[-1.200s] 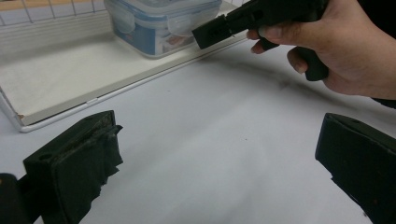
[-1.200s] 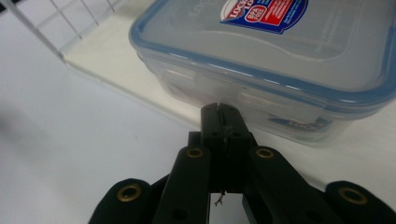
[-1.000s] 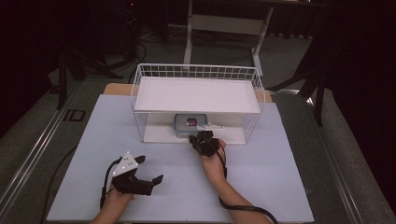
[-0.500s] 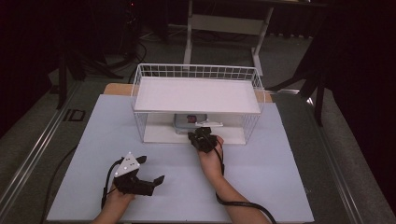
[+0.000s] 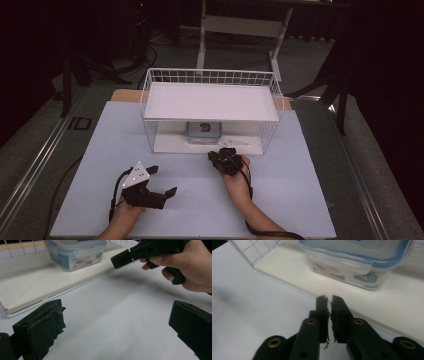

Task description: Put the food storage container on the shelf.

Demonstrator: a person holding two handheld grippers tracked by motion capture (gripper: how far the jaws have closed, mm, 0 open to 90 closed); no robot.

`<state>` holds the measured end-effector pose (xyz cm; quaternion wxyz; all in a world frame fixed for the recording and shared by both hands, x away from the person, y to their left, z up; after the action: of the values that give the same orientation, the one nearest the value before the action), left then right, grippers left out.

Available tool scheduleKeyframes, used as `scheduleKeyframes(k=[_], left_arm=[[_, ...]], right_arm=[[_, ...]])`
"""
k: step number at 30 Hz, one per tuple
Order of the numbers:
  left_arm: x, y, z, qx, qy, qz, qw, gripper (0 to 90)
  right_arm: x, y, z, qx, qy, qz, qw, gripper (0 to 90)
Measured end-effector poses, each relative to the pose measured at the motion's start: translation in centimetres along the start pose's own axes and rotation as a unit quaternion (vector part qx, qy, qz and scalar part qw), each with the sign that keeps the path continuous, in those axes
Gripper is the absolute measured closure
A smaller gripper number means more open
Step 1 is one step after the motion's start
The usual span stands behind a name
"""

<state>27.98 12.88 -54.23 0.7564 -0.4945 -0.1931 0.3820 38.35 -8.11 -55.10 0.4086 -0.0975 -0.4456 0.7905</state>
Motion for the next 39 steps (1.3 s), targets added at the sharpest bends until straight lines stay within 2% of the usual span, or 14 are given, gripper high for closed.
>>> scheduleKeyframes(k=[1, 2, 5, 7, 8, 10, 11, 13, 16, 19, 25, 32, 37, 39], left_arm=[[-0.1, -0.1, 0.0, -0.002, 0.003, -0.001, 1.0, 0.7], [-0.4, -0.4, 0.0, -0.005, 0.009, -0.003, 0.9999, 0.7], [-1.0, -0.7, -0.1, -0.007, 0.021, -0.012, 0.9997, 0.7], [-1.2, -0.8, 0.0, -0.007, 0.022, -0.018, 0.9996, 0.7], [-1.7, -1.1, 0.0, -0.005, 0.03, -0.03, 0.9991, 0.7], [-2.0, -1.6, 0.0, -0.007, 0.041, -0.033, 0.9986, 0.7], [-2.0, -1.6, 0.0, -0.007, 0.041, -0.033, 0.9986, 0.7], [-2.3, -2.5, 0.4, -0.013, 0.05, -0.044, 0.9977, 0.7], [-2.2, -2.7, 0.6, -0.014, 0.051, -0.046, 0.9975, 0.7], [-2.0, -2.8, 1.0, -0.013, 0.052, -0.042, 0.9977, 0.7], [-1.4, -2.3, 1.8, -0.008, 0.056, -0.027, 0.998, 0.7], [-0.4, -2.0, 3.1, -0.008, 0.044, -0.019, 0.9988, 0.7], [0.3, -1.5, 3.7, -0.006, 0.032, -0.013, 0.9994, 0.7], [0.5, -1.2, 3.8, -0.004, 0.03, -0.014, 0.9995, 0.7]], right_arm=[[0.0, 0.0, 0.0, 0.0, 0.0, 0.0, 1.0, 80.9], [0.4, 0.1, 1.0, -0.004, -0.007, 0.011, 0.9999, 69.7], [0.9, 0.3, 2.5, -0.017, -0.018, 0.022, 0.9995, 50.6], [1.1, 0.4, 2.9, -0.013, -0.022, 0.028, 0.9993, 47.0], [1.5, 0.9, 3.7, -0.012, -0.025, 0.033, 0.9991, 40.8], [1.7, 1.2, 4.3, -0.013, -0.035, 0.028, 0.9989, 34.3], [1.7, 1.2, 4.3, -0.013, -0.035, 0.028, 0.9989, 34.3], [1.9, 1.6, 5.1, -0.019, -0.053, 0.015, 0.9983, 19.3], [1.7, 1.8, 5.7, -0.024, -0.063, 0.006, 0.9977, 17.5], [1.5, 2.1, 6.2, -0.027, -0.063, 0.008, 0.9976, 15.7], [1.0, 2.8, 7.7, -0.03, -0.049, 0.03, 0.9979, 15.8], [0.2, 3.4, 9.4, -0.037, -0.057, 0.042, 0.9968, 15.8], [-0.6, 4.4, 10.4, -0.028, -0.052, 0.036, 0.9976, 15.6], [-1.0, 4.8, 10.8, -0.024, -0.058, 0.032, 0.9975, 15.7]])
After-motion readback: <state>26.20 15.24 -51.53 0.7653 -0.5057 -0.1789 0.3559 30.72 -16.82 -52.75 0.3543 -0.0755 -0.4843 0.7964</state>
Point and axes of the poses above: each handheld gripper's, and its own axes: z roughly backward along the jaws, y roughly out of its underside, x roughly to its left, the point moved 6 cm from there along -z, roughly forward along the jaws, and after that the axes turned 6 degrees about -y, right-handed, at the moved point
